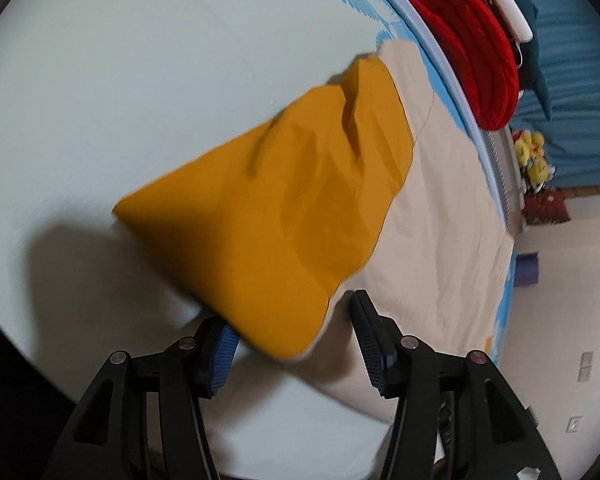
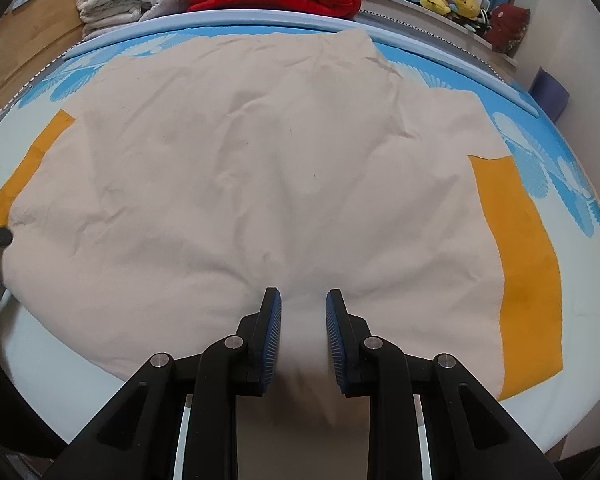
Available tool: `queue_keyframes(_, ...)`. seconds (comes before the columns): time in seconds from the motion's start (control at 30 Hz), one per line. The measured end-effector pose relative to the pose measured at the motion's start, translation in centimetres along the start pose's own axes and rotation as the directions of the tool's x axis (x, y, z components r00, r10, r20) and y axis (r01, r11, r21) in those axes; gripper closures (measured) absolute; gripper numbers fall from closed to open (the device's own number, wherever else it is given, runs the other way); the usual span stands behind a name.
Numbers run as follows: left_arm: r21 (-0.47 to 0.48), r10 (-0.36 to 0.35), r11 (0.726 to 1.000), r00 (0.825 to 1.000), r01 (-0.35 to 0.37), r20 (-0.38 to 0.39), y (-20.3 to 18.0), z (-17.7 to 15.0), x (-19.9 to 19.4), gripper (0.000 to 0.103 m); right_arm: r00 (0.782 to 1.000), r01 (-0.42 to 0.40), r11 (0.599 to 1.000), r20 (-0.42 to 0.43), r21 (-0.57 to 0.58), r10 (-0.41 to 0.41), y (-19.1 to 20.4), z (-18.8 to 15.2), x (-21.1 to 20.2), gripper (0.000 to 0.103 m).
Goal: Fold large clothes
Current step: 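Grasp the orange-paneled jacket edge with the left gripper and lift it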
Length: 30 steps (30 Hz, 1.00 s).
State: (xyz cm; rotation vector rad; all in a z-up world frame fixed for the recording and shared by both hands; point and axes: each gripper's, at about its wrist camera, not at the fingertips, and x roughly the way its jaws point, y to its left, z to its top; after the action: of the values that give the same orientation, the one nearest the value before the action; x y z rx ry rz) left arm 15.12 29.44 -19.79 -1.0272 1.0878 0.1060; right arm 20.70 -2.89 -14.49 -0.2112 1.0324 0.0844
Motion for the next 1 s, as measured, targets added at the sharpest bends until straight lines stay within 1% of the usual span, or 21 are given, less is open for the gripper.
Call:
queue_keyframes(0.07, -0.01, -0.019, 1.0, 1.0, 0.019, 0.02, 0.2, 0.2, 0.1, 0.053, 1.0, -0.006, 1.0, -0.002, 0.0, 0.006, -0.2, 0.0, 0.1, 0.078)
queue_keyframes(0.27, -0.003, -0.041, 0.999, 0.996, 0.041, 0.073, -0.1, 0.9, 0.5, 0.053, 1.0, -0.019, 1.0, 0.001, -0.002, 0.019, -0.7, 0.0, 0.1, 0.078)
queue_keyframes(0.53, 0.007, -0.042, 0.999, 0.994, 0.042, 0.104, -1.1, 1.4, 1.3, 0.053, 1.0, -0.014, 1.0, 0.01, -0.008, 0.015, -0.8, -0.3, 0.2, 0.078)
queue_keyframes(0.63, 0.017, -0.032, 0.999, 0.994, 0.03, 0.104, -1.4, 1.3, 1.3, 0.059, 1.0, -0.014, 1.0, 0.013, -0.006, 0.014, -0.8, -0.3, 0.2, 0.078)
queue_keyframes(0.7, 0.022, -0.036, 0.999, 0.994, 0.034, 0.1, -1.6, 1.2, 1.2, 0.071, 1.0, -0.012, 1.0, 0.018, -0.002, 0.012, -0.8, -0.3, 0.0, 0.078)
queue_keyframes(0.73, 0.027, -0.043, 0.999, 0.994, 0.04, 0.101, -1.8, 1.1, 1.0, 0.074, 1.0, -0.01, 1.0, 0.024, 0.001, 0.01, -0.8, -0.3, -0.2, 0.078)
queue_keyframes(0.8, 0.048, -0.061, 0.997, 0.993, 0.056, 0.104, -2.3, 1.1, 0.5, 0.088, 0.999, -0.006, 1.0, 0.049, 0.015, 0.005, -0.9, -0.2, -0.8, 0.078)
queue_keyframes(0.9, 0.112, -0.066, 0.992, 0.991, 0.052, 0.121, -3.7, 1.0, -0.6, 0.091, 0.994, -0.005, 0.999, 0.113, 0.035, 0.001, -0.7, 0.2, -2.3, 0.078)
queue_keyframes(1.0, 0.169, -0.082, 0.984, 0.986, 0.057, 0.147, -5.2, 0.8, -2.3, 0.093, 0.982, 0.007, 0.999, 0.19, 0.032, -0.013, 0.3, 0.5, -4.3, 0.078)
